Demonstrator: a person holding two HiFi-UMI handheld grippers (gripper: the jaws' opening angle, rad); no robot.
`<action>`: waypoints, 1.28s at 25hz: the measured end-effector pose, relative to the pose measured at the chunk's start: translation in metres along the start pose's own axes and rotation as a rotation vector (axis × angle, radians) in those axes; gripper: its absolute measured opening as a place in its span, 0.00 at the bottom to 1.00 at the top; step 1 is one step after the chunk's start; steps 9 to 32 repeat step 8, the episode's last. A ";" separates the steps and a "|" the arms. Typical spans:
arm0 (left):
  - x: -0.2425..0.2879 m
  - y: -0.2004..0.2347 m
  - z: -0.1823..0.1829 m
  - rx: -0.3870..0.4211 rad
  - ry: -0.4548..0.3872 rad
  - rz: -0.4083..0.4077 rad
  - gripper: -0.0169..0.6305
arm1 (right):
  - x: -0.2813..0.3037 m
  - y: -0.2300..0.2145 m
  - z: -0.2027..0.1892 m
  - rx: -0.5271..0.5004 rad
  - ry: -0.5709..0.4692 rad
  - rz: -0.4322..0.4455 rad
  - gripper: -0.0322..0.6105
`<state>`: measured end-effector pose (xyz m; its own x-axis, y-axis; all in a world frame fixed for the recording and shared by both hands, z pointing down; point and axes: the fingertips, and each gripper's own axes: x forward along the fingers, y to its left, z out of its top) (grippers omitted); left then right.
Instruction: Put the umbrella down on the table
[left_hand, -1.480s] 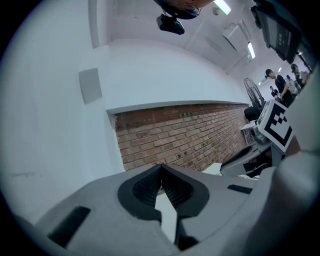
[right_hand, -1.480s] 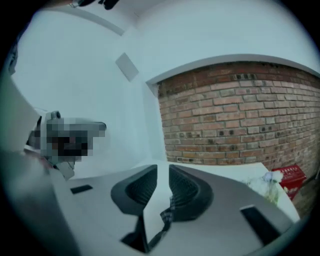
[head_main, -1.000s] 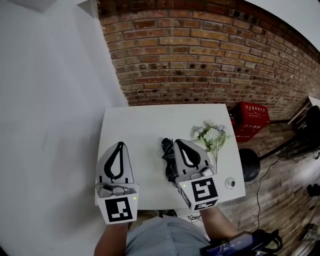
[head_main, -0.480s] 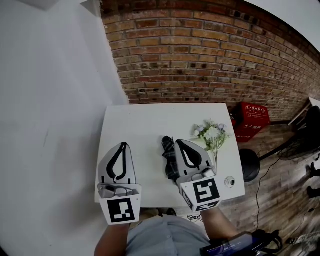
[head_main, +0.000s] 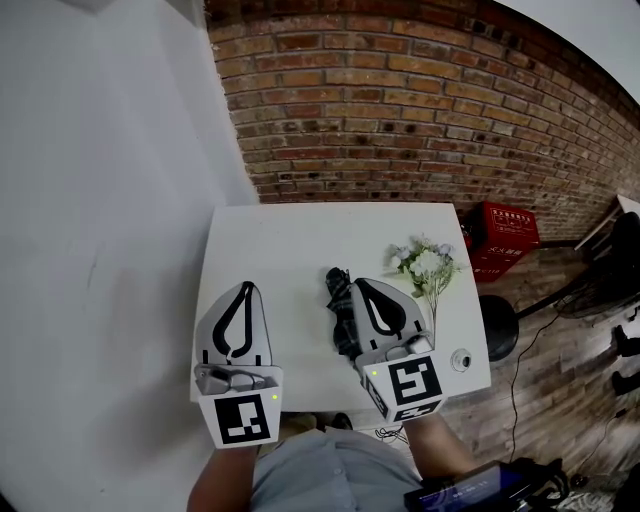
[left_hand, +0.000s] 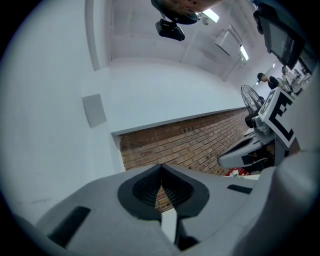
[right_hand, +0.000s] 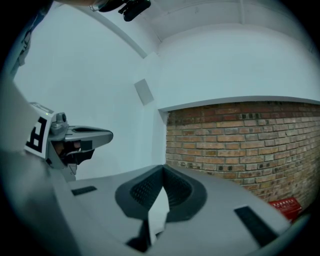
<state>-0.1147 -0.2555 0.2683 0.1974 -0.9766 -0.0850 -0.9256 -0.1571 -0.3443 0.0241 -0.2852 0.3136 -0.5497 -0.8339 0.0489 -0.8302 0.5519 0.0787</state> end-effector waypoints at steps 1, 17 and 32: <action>0.000 0.000 0.000 0.002 0.000 -0.002 0.04 | 0.001 0.000 0.000 -0.001 0.001 -0.001 0.06; 0.004 0.001 -0.002 0.014 -0.001 -0.017 0.04 | 0.004 0.001 0.000 -0.004 0.012 -0.012 0.06; 0.004 0.001 -0.002 0.014 -0.001 -0.017 0.04 | 0.004 0.001 0.000 -0.004 0.012 -0.012 0.06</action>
